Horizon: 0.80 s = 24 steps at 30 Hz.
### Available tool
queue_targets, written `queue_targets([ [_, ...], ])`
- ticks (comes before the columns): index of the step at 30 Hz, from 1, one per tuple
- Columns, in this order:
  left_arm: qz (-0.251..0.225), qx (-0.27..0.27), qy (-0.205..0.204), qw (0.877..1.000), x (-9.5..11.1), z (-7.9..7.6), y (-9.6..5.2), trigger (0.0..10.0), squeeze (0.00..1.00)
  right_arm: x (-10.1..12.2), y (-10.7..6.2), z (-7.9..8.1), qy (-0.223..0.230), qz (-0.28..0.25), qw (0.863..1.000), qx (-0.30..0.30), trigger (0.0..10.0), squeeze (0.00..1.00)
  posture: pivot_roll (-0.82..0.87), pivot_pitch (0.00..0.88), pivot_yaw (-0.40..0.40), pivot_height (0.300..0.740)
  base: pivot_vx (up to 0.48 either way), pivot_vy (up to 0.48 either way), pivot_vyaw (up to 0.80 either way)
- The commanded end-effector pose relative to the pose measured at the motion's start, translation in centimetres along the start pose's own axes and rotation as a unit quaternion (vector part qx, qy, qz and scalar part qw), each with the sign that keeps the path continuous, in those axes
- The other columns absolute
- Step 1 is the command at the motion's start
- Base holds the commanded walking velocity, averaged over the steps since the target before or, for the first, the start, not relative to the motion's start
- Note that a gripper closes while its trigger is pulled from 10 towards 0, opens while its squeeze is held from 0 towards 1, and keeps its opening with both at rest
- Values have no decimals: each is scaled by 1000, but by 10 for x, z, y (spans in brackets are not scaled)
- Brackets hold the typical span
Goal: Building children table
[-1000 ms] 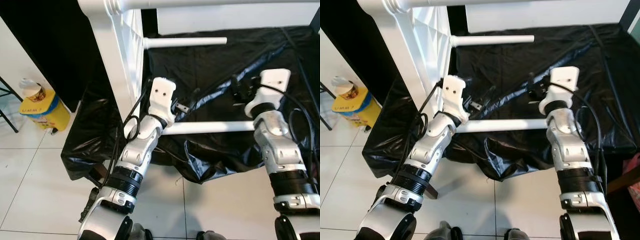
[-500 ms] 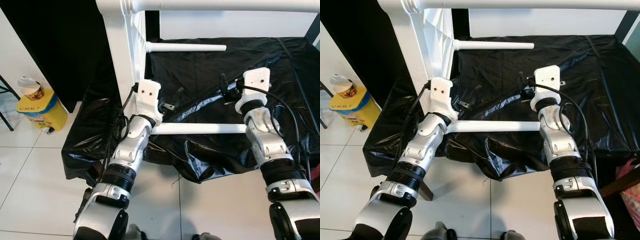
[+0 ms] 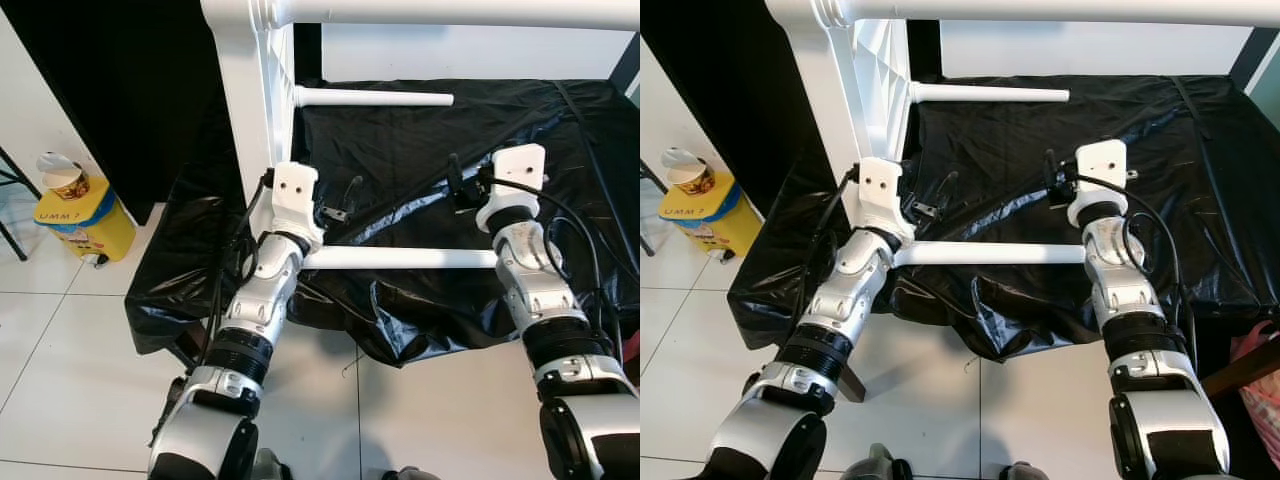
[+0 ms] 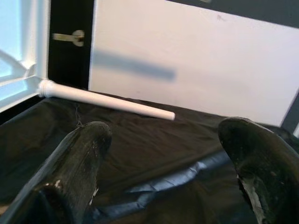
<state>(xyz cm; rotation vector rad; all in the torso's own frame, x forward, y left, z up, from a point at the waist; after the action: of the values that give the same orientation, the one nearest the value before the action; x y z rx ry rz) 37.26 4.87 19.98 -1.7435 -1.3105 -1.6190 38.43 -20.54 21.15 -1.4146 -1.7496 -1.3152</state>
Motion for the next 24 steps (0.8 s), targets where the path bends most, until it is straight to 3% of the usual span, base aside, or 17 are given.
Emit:
queue_targets([
  [1, 1, 3, 3, 1000, -3, 0, -1, 10000, 0, -2, 2, -6, 18, 8, 1000, -17, 10000, 0, -33, 12, -5, 740, 0, 0, 0],
  [2, 1, 2, 3, 1000, -3, 0, -1, 10000, 0, -15, -2, -16, 43, 41, 997, -48, 10000, 0, -34, 12, -3, 740, 0, 0, 0],
  [3, 1, 2, 3, 1000, -3, 0, -1, 10000, 0, -15, -2, -16, 43, 41, 997, -48, 10000, 0, -34, 12, -3, 740, 0, 0, 0],
  [5, 2, 0, 3, 1000, -3, 0, -1, 10000, 0, -28, -6, -24, 111, 79, 987, -83, 10000, 0, -37, 14, 0, 740, 0, 0, 0],
  [6, 2, 0, 3, 1000, -3, 0, -1, 10000, 0, -28, -6, -24, 111, 79, 987, -83, 10000, 0, -37, 14, 0, 740, 0, 0, 0],
  [8, 2, 0, 1, 1000, -3, -1, 0, 10000, 0, -36, -11, -27, 173, 95, 975, -103, 10000, 0, -41, 16, 5, 740, 0, 0, 0],
  [10, 3, -3, 0, 1000, -3, -2, 1, 10000, 0, -42, -16, -28, 238, 100, 959, -120, 10000, 0, -43, 17, 9, 740, 0, 0, 0],
  [11, 3, -5, 0, 1000, -3, -3, 1, 10000, 0, -44, -19, -28, 289, 102, 943, -130, 10000, 0, -44, 18, 11, 740, 0, 0, 0],
  [12, 3, -5, 0, 1000, -3, -3, 1, 10000, 0, -44, -19, -28, 289, 102, 943, -130, 10000, 0, -44, 18, 11, 740, 0, 0, 0],
  [13, 3, -6, -1, 1000, -4, -3, 1, 10000, 0, -46, -21, -27, 324, 103, 930, -137, 10000, 0, -44, 18, 11, 740, 0, 0, 0],
  [15, 2, -8, -2, 1000, -4, -5, 2, 10000, 0, -49, -30, -24, 415, 96, 892, -154, 10000, 0, -44, 21, 14, 740, 0, 0, 0],
  [16, 2, -8, -2, 1000, -4, -5, 2, 10000, 0, -49, -30, -24, 415, 96, 892, -154, 10000, 0, -44, 21, 14, 740, 0, 0, 0],
  [22, 1, -13, 1, 1000, -2, -9, 3, 10000, 0, -49, -67, -22, 518, 53, 835, -181, 10000, 0, 2, 38, -4, 740, 0, 0, 0],
  [24, 0, -13, 2, 1000, -2, -9, 3, 10000, 0, -48, -71, -22, 525, 48, 830, -182, 10000, 0, 2, 38, -4, 740, 0, 0, 0],
])
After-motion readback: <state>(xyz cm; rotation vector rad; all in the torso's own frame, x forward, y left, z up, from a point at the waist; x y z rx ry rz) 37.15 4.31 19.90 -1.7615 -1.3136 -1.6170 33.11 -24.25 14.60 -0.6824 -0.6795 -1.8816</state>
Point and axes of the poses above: a point about 5 cm out from each wrist's last joint towards the gripper, its own y axis pointing out of the wrist towards the gripper, its own x axis along the axis of the wrist's last joint, z = x × y, the point moved 2 cm from there along y, pointing out of the wrist towards the gripper, and after that the axes turned 15 degrees about -y, right-handed, at the moved point
